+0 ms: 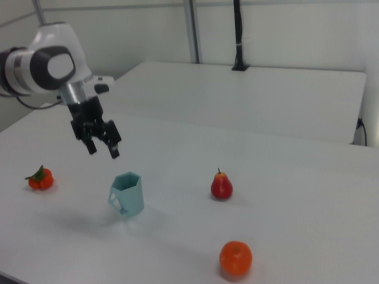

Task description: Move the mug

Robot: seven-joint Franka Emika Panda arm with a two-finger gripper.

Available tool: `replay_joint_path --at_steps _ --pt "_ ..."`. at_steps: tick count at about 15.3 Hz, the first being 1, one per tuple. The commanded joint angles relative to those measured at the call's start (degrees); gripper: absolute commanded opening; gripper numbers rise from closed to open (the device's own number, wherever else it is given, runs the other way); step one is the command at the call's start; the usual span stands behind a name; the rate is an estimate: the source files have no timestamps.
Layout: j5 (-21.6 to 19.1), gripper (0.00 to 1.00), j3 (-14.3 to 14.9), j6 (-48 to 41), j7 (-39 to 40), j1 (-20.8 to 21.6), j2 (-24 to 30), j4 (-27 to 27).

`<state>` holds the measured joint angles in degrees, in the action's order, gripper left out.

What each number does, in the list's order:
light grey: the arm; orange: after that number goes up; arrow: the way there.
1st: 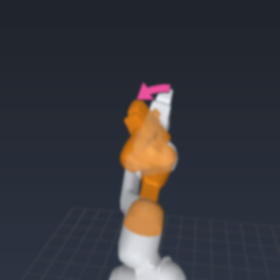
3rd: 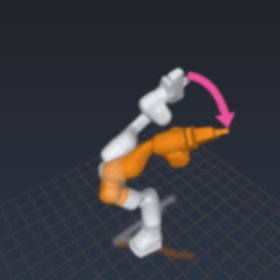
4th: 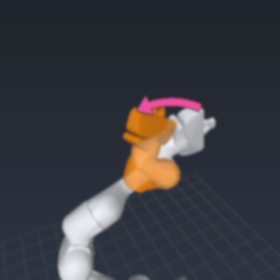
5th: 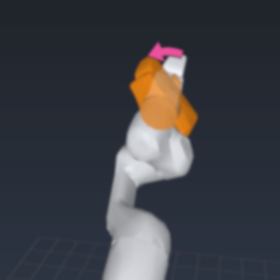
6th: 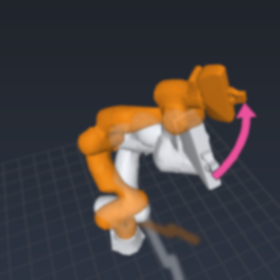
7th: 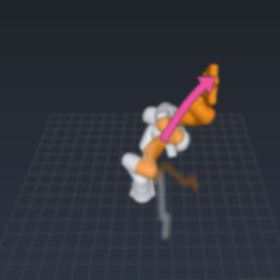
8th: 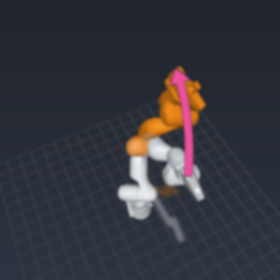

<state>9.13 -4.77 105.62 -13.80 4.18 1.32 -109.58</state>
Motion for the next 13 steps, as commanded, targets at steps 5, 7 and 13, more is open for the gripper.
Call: replay_joint_path --at_steps 5,7,13 --pt "-3.8 1.0 3.7 -7.3 12.0 -0.8 -2.8 14.3" --pt "-5.3 1.0 4.9 -10.8 11.9 -1.0 -2.6 17.7" --pt "-6.3 1.0 6.2 -15.2 12.0 -0.8 -2.4 19.5"
